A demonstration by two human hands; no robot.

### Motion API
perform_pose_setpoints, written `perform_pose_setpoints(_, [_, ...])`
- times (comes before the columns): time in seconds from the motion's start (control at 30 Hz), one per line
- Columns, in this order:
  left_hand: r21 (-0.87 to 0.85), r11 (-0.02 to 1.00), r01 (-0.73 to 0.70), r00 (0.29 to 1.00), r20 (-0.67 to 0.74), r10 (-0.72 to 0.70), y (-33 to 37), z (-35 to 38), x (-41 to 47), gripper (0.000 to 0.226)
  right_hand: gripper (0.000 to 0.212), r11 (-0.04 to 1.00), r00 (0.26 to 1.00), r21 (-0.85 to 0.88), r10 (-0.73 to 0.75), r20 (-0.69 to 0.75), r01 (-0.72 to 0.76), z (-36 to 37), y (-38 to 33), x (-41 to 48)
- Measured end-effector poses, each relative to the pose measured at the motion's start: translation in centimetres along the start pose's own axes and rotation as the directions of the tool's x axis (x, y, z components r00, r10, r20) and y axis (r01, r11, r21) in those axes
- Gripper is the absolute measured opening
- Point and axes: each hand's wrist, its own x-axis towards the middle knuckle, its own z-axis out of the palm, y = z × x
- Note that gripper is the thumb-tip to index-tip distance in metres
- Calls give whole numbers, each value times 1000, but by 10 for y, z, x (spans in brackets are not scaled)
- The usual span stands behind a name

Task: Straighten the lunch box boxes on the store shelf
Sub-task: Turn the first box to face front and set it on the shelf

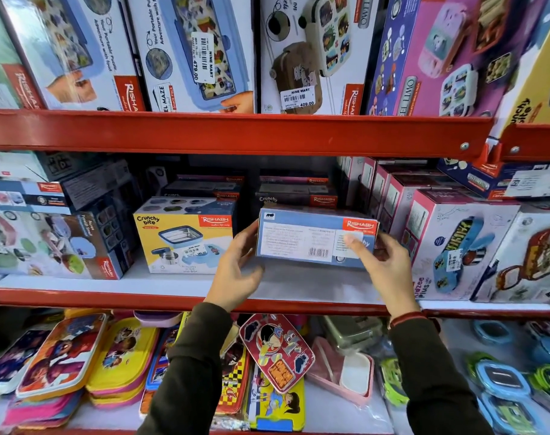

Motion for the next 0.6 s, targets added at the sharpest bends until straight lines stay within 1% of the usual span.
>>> perform_pose_setpoints(0.07, [6,1000,-23,999,-43,24,-3,2,4,64,61,999,1000,37,3,2,-3,0,-2,-1])
perform_pose_setpoints(0.13, [-13,1000,-15,995,-101,14,-5,5,8,56,58,995,1000,104,10,13,-11,1,-2,-2])
perform_pose_setpoints(0.23, [-51,999,9,985,-174,-18,-4,9,14,44,44,983,999,182,12,46,-20,3,0,-4])
perform_pose_setpoints(0.3, [-57,998,16,974,-226,-28,-1,14,19,34,48,990,998,140,20,51,-27,8,5,-2])
perform_pose_setpoints(0.4, [-48,998,28,958,-282,-41,-3,20,24,25,63,998,998,19,54,35,-55,16,11,2])
perform_pose_setpoints(0.47, [-49,998,30,951,-306,-44,-6,23,27,29,67,997,997,-5,74,25,-74,22,14,5])
perform_pose_setpoints(0.6, [7,998,65,959,-277,-60,-10,24,28,38,62,994,998,-98,55,26,-52,31,21,8])
